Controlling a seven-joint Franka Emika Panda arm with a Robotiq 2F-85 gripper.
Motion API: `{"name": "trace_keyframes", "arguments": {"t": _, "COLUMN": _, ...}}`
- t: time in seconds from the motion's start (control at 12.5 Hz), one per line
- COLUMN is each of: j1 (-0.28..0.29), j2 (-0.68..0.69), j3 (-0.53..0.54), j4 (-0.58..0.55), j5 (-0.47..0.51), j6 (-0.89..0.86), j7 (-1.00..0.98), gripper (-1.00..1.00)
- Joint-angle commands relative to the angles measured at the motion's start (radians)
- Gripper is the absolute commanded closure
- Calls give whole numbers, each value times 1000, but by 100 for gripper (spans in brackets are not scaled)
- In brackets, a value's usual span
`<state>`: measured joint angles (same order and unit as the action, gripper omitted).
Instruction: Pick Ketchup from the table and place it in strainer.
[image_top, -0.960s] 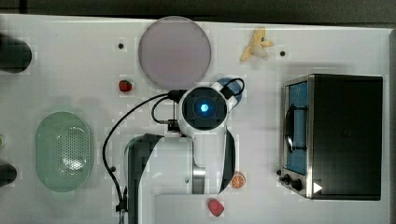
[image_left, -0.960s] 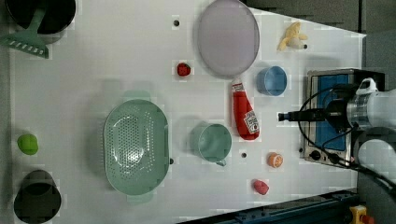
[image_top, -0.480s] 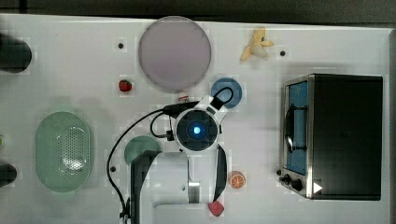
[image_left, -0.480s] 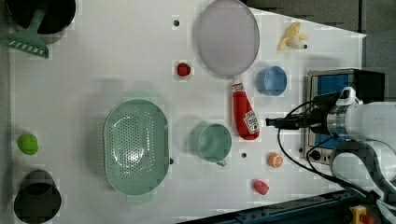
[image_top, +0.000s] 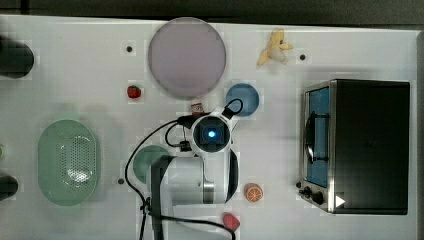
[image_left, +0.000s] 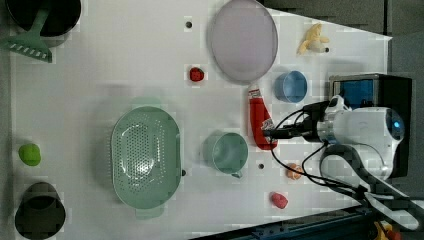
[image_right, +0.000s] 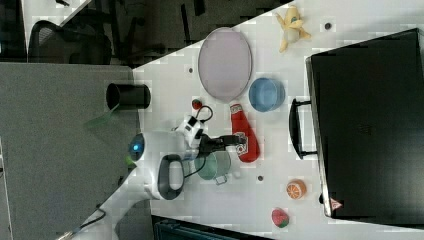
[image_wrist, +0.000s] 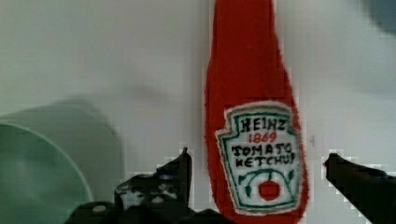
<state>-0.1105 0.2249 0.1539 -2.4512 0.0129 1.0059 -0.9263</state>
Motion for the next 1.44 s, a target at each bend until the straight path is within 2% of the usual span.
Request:
{"name": "trace_keyframes", "arguments": {"t": 0.08, "j1": 1, "j2": 47, "j3": -4, "j4": 8, "j5": -3, "j6": 87, "j7": -45, "gripper": -100}}
{"name": "trace_keyframes", "arguments": {"t": 0.4, "j1": 4, "j2": 134, "j3": -11, "j4": 6, "j5": -3, "j6": 181, "j7": -45, "gripper": -100}}
{"name": "trace_keyframes", "arguments": {"t": 0.48, "j1": 5, "j2": 144, "j3": -12, "j4": 4, "j5": -3, "j6": 192, "j7": -45, "gripper": -92}}
{"name": "trace_keyframes", "arguments": {"t": 0.72, "j1": 8, "j2": 137, "j3": -10, "j4": 6, "j5": -3, "j6": 192, "j7": -44, "gripper": -21}}
{"name": "trace_keyframes", "arguments": {"t": 1.12, "j1": 7, "j2": 46, "j3": -16, "j4": 11, "j5": -2, "j6": 122, "j7": -41, "gripper": -20}}
{"name": "trace_keyframes", "arguments": {"t": 1.44, "j1": 9, "j2": -185, "j3": -13, "j4": 42, "j5": -2, "j6": -178, "j7": -41, "gripper": -20}}
